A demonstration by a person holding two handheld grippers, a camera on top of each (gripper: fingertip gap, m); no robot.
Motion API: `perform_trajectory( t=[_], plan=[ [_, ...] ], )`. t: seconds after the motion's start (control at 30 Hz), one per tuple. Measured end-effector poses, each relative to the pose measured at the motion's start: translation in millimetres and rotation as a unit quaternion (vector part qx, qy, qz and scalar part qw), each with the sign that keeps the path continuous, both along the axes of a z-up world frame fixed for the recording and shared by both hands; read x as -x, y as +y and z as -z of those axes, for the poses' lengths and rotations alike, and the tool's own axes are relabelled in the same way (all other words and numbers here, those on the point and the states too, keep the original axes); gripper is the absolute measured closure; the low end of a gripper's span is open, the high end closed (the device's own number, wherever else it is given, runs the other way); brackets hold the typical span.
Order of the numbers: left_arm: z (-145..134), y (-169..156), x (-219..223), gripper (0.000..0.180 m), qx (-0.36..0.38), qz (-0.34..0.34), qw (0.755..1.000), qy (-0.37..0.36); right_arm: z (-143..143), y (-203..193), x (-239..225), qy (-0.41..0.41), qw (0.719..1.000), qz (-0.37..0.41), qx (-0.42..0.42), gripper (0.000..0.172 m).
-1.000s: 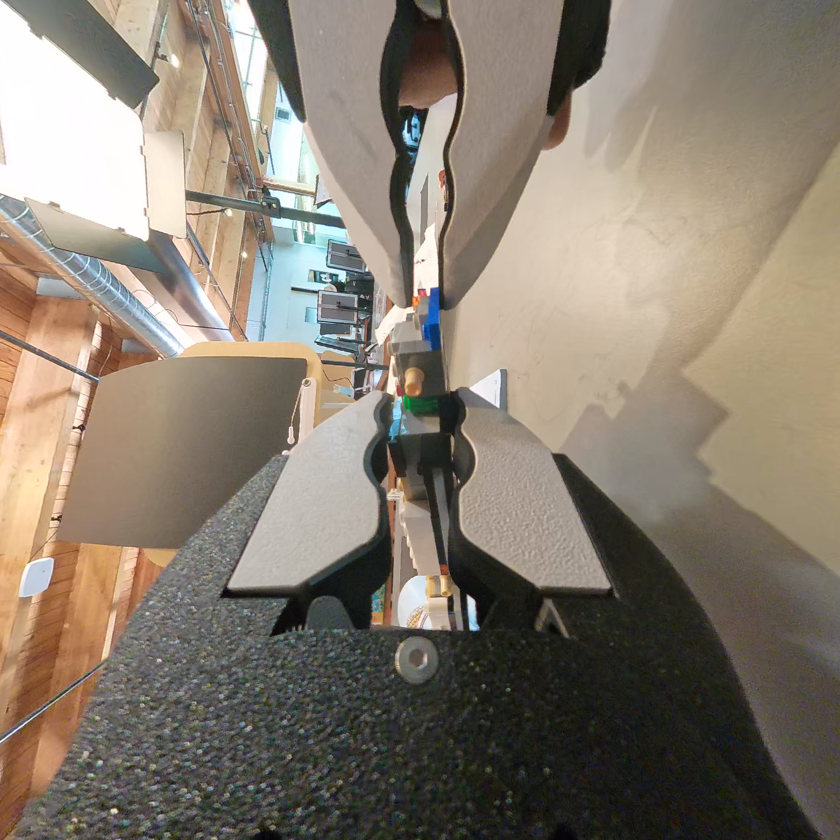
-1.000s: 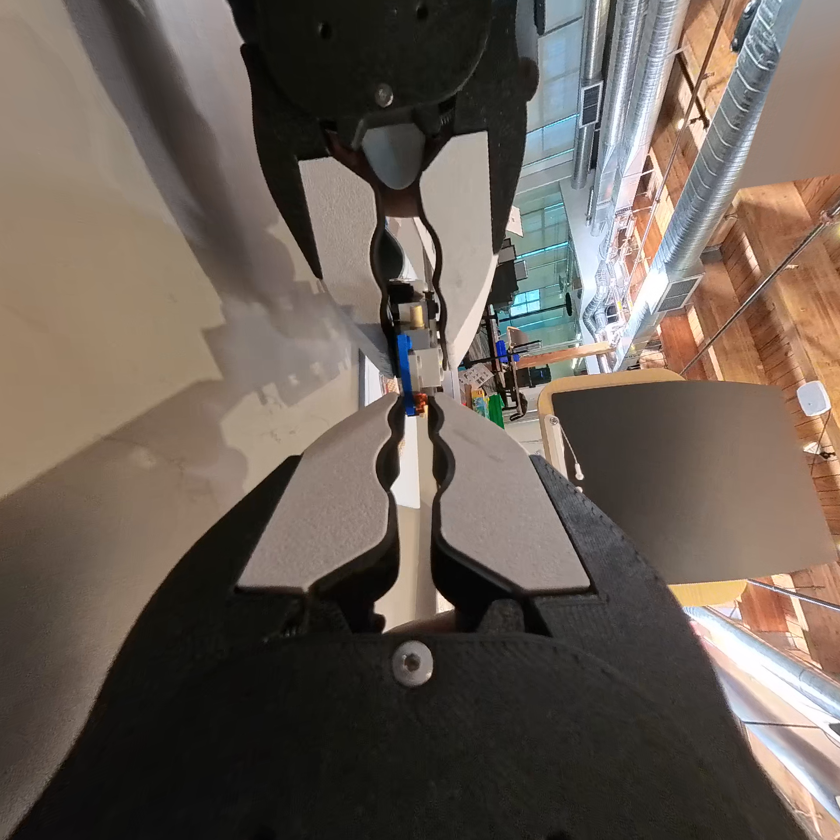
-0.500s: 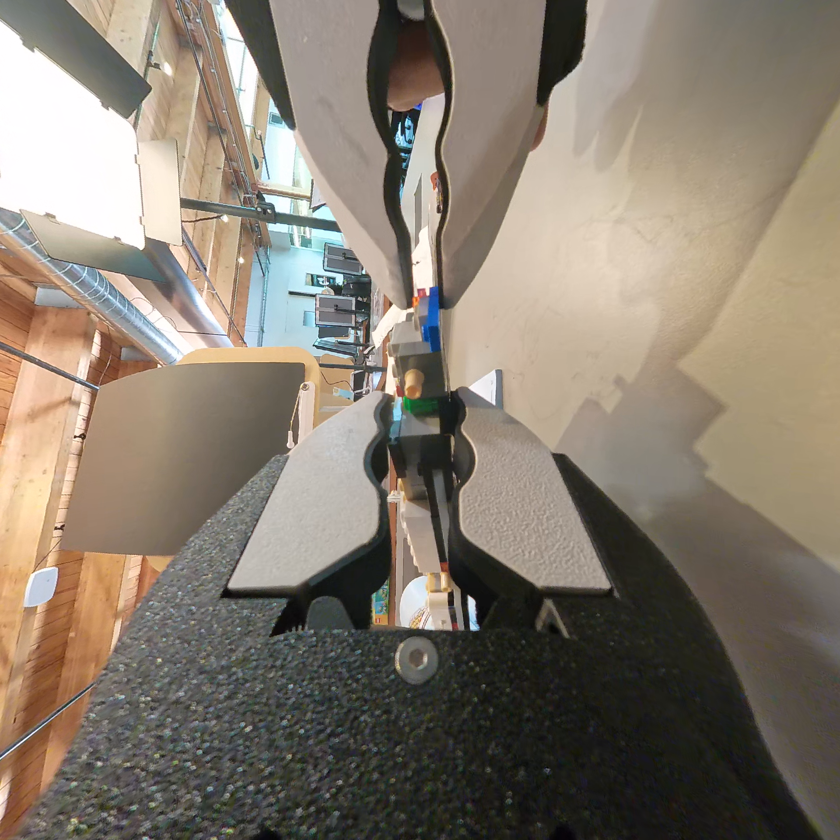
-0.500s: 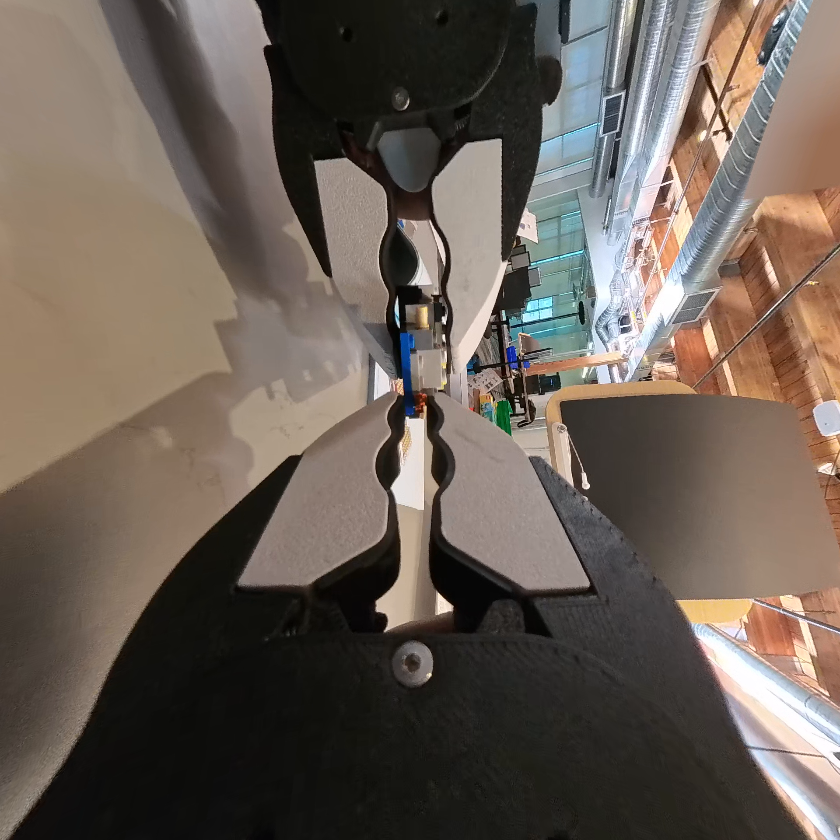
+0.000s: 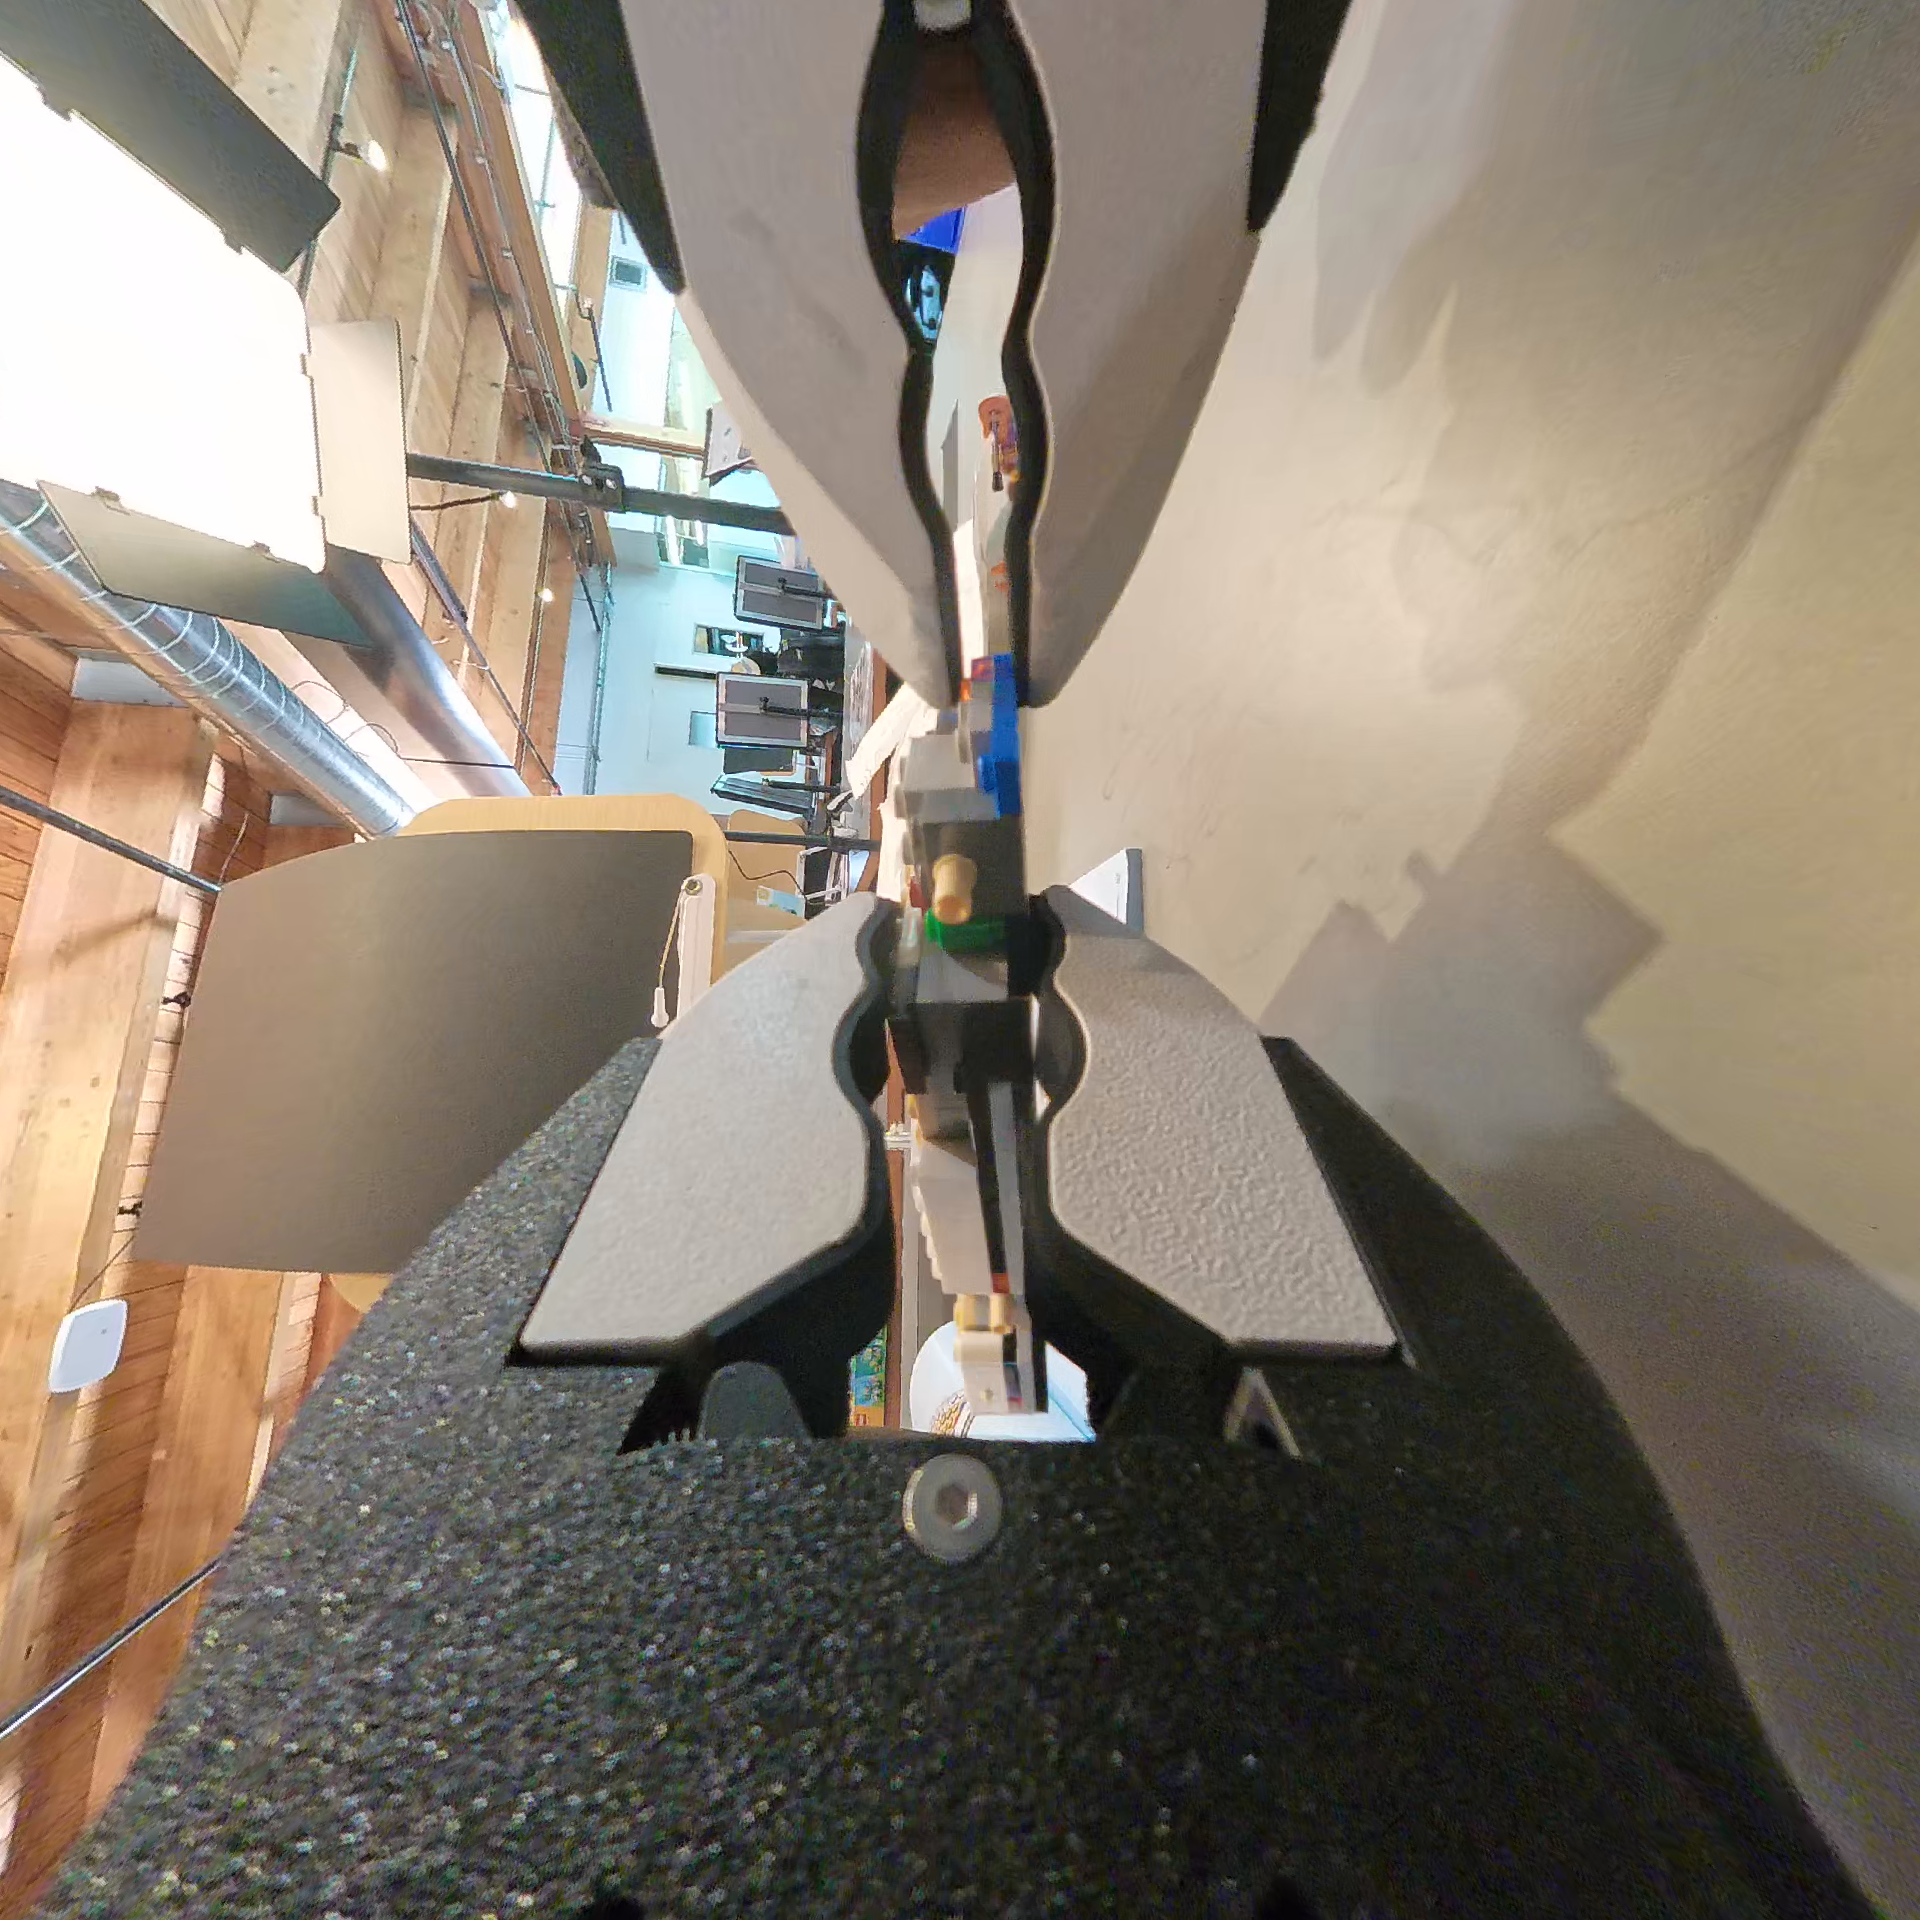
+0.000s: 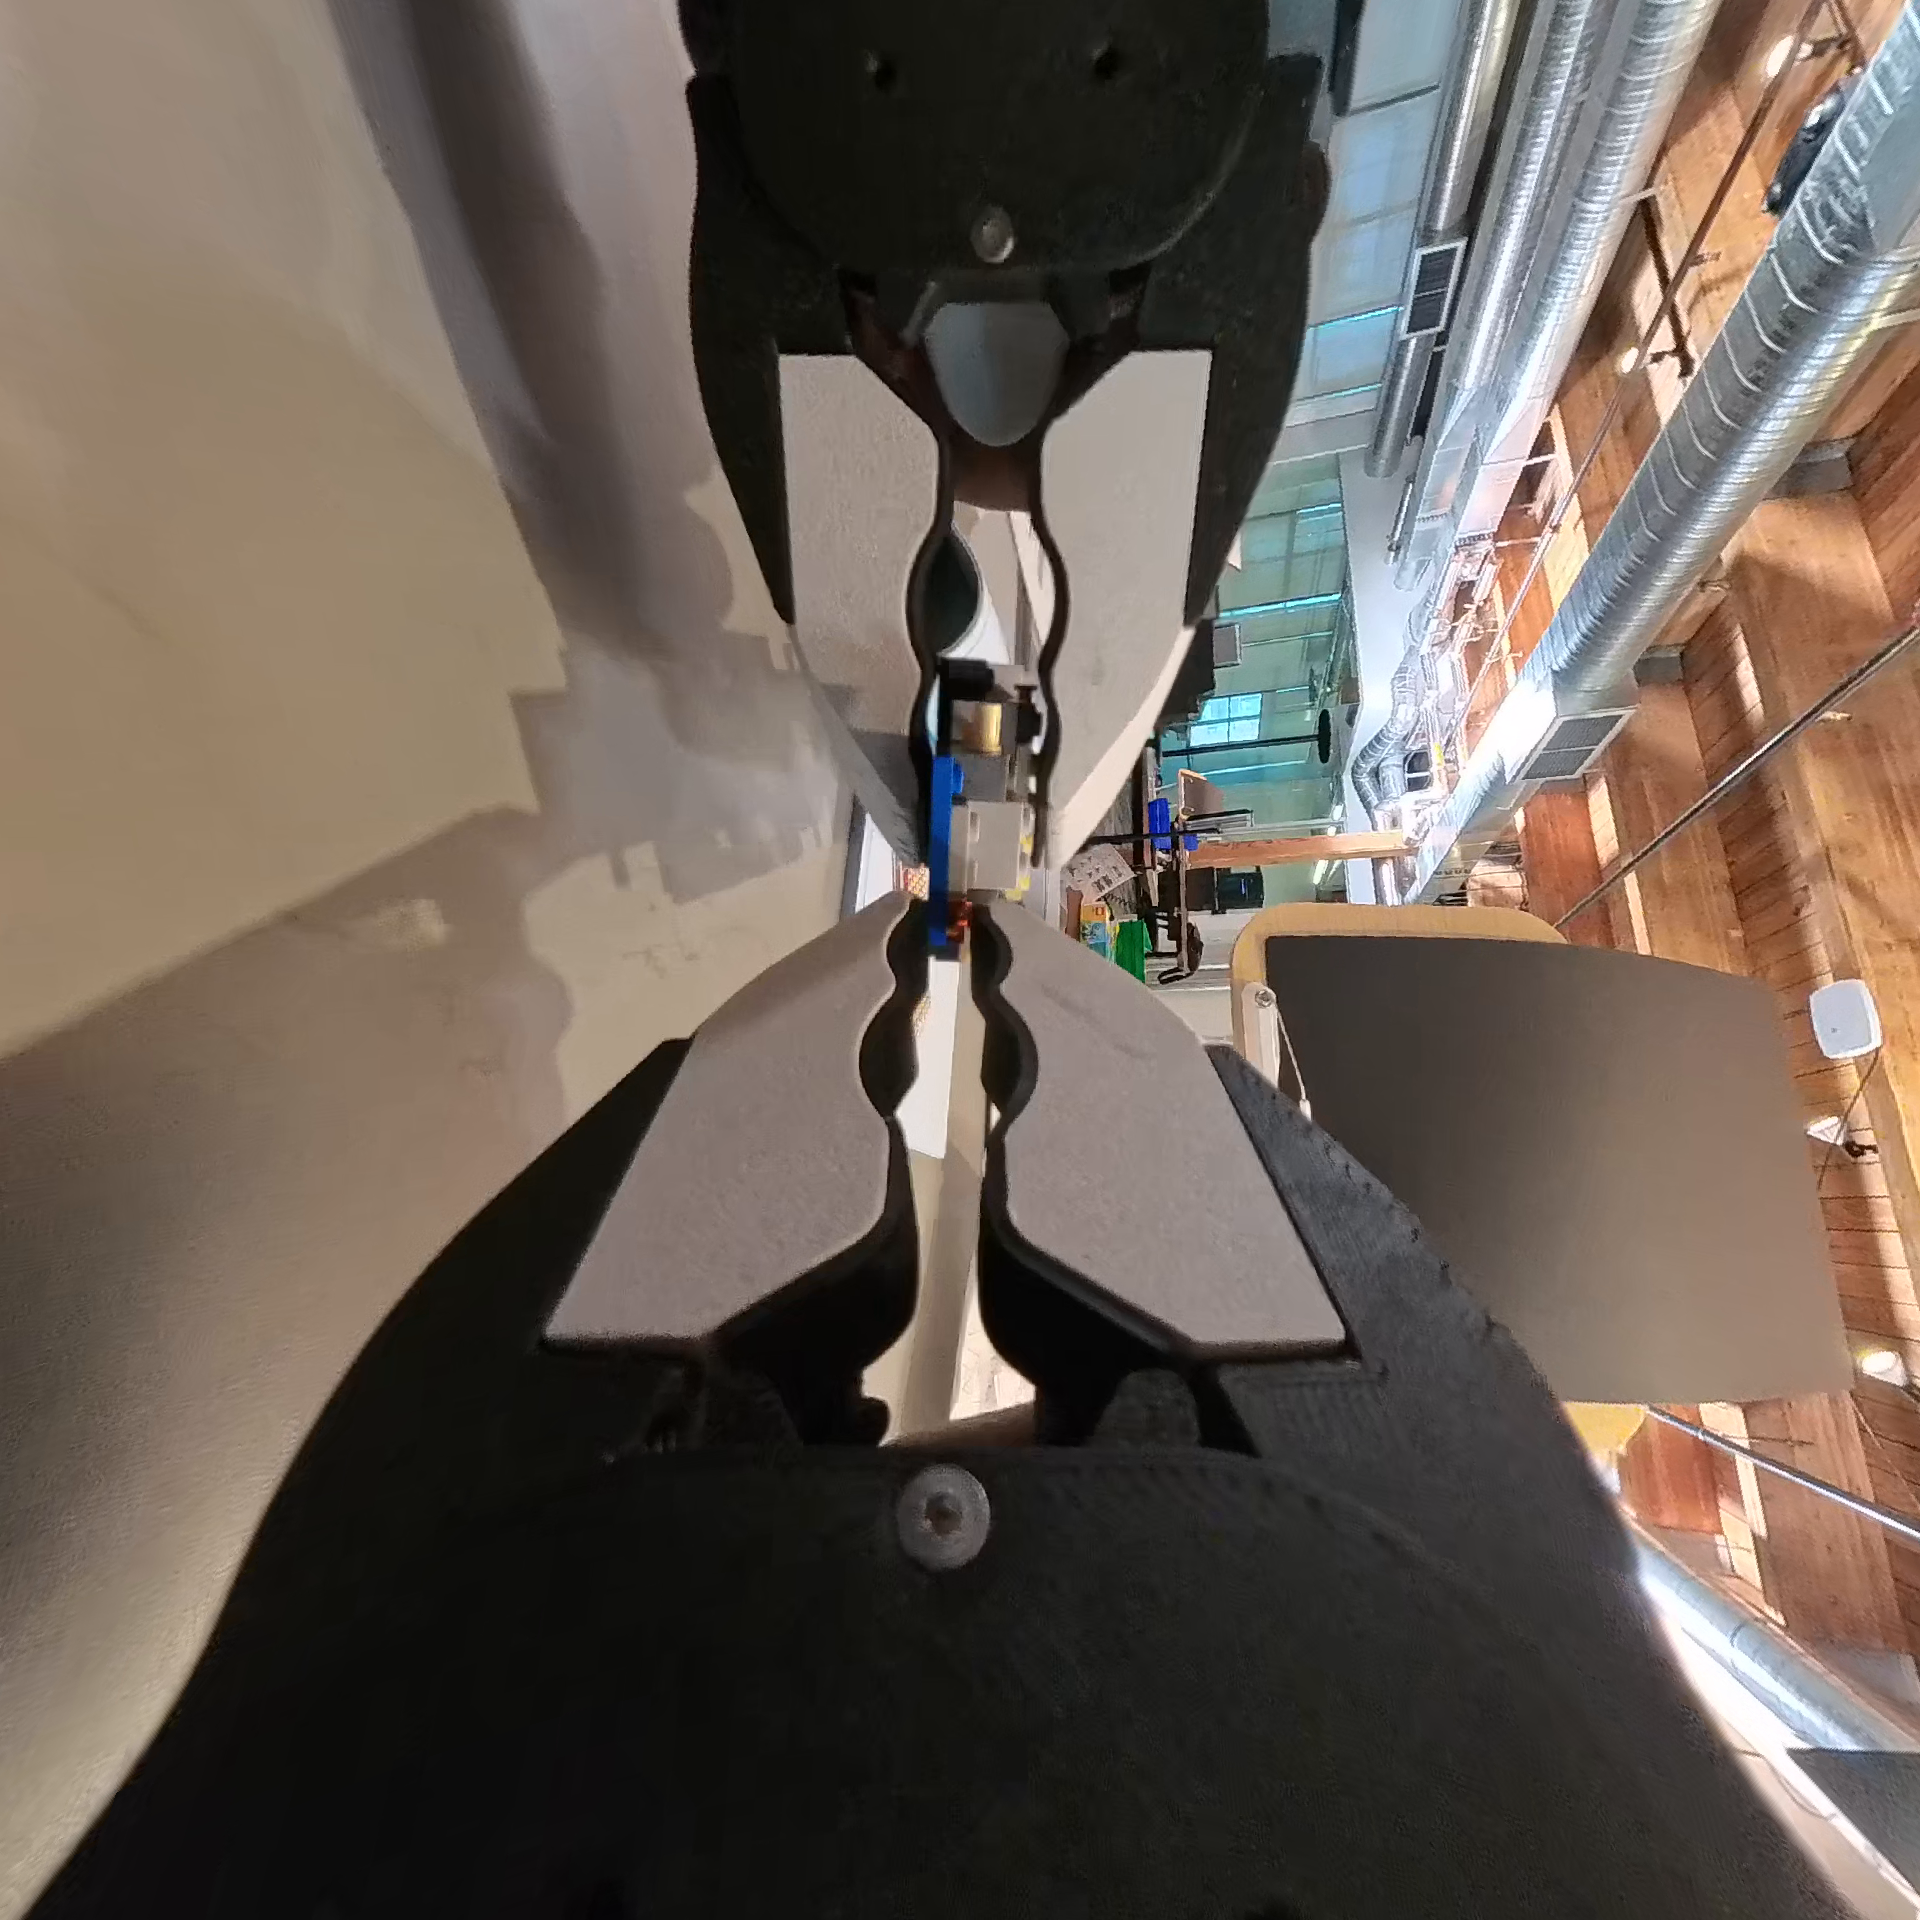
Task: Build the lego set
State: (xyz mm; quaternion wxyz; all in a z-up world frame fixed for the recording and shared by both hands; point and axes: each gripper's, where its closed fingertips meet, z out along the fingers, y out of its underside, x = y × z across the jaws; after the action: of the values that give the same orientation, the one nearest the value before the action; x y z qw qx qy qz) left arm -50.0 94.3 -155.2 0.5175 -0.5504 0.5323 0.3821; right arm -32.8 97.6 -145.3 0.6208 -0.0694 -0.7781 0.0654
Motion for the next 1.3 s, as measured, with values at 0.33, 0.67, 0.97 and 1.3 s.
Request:
perform_trajectory(
  t=[0.33,0.67,0.97,1.3],
  plan=[
    [-4.5,13.3,4.2,0.156,-0.001,-0.006,1.000,-0.004,-2.1,3.4,1.7,0.003,1.000,0.012,0.016,0.164],
    [-11.9,36.8,18.7,0.156,-0.010,-0.032,0.999,-0.011,-7.6,11.5,3.6,0.037,0.998,0.037,0.028,0.154],
    [-9.4,28.7,17.0,0.156,-0.017,-0.037,0.999,0.003,-9.5,-1.4,3.9,0.050,0.998,0.017,0.022,0.157],
    [-4.9,9.5,10.3,0.156,-0.017,-0.033,0.999,0.011,-6.7,-4.6,6.9,0.050,0.999,0.017,0.010,0.164]
  ],
)
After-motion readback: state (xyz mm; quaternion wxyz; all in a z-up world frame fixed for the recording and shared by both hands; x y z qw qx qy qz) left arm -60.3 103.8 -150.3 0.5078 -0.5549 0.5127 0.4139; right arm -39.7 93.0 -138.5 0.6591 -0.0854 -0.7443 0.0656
